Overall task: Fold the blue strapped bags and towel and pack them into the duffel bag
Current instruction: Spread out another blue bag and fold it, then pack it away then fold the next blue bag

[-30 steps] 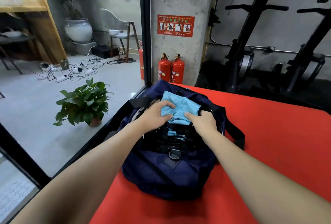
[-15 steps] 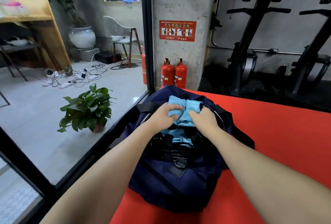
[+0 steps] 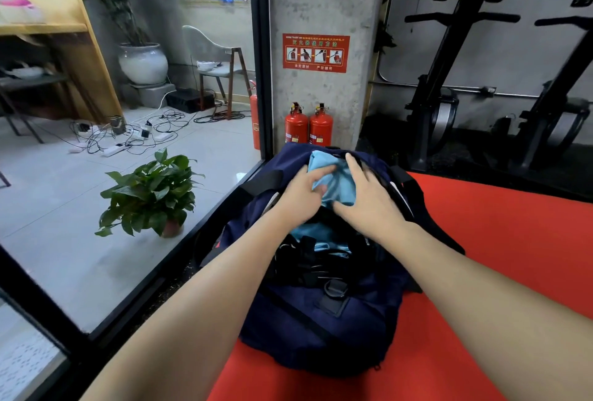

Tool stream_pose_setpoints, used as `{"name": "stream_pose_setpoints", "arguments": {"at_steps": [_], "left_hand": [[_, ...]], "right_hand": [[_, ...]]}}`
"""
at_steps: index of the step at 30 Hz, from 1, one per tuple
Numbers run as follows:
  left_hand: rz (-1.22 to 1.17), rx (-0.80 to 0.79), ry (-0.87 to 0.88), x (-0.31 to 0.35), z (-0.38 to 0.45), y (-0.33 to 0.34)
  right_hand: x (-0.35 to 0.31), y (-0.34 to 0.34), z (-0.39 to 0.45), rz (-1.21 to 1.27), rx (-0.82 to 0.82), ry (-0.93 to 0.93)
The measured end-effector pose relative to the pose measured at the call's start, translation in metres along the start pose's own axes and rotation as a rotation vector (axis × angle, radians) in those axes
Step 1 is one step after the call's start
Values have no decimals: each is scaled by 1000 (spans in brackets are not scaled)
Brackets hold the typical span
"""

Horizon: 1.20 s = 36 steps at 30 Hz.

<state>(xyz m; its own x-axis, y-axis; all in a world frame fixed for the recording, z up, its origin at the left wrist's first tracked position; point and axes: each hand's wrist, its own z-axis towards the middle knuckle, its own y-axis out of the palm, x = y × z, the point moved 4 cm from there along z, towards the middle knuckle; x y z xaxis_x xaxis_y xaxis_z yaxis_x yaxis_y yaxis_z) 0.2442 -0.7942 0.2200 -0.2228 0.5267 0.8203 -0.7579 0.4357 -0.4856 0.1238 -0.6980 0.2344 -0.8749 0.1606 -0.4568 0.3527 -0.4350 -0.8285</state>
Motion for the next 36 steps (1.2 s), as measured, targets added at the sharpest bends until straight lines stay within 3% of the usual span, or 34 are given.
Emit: {"name": "stream_pose_setpoints", "arguments": {"at_steps": [3,8,11,18,21,25,36], "left_hand": [[-53,-36,-103,-7,8,4],[517,-234,-156,-32,16,-4],[665,-348,-213,-44,22,-15],[555,-156,36,-19,7,-24],[411,-215,4,-23,-2,-31],[467,-335,-8,-31,-10,-29],[436,-338,-67,-42,-15,-20]], "right_hand": [[3,12,-1,0,-74,27],[5,24,1,-91,-162,33],[4,20,0,-211,-181,51],[11,24,-4,-355,-297,64],[12,25,-5,-370,-326,54],[13,29,-9,-416,-366,44],[18,30,-14,-461,-434,62]]}}
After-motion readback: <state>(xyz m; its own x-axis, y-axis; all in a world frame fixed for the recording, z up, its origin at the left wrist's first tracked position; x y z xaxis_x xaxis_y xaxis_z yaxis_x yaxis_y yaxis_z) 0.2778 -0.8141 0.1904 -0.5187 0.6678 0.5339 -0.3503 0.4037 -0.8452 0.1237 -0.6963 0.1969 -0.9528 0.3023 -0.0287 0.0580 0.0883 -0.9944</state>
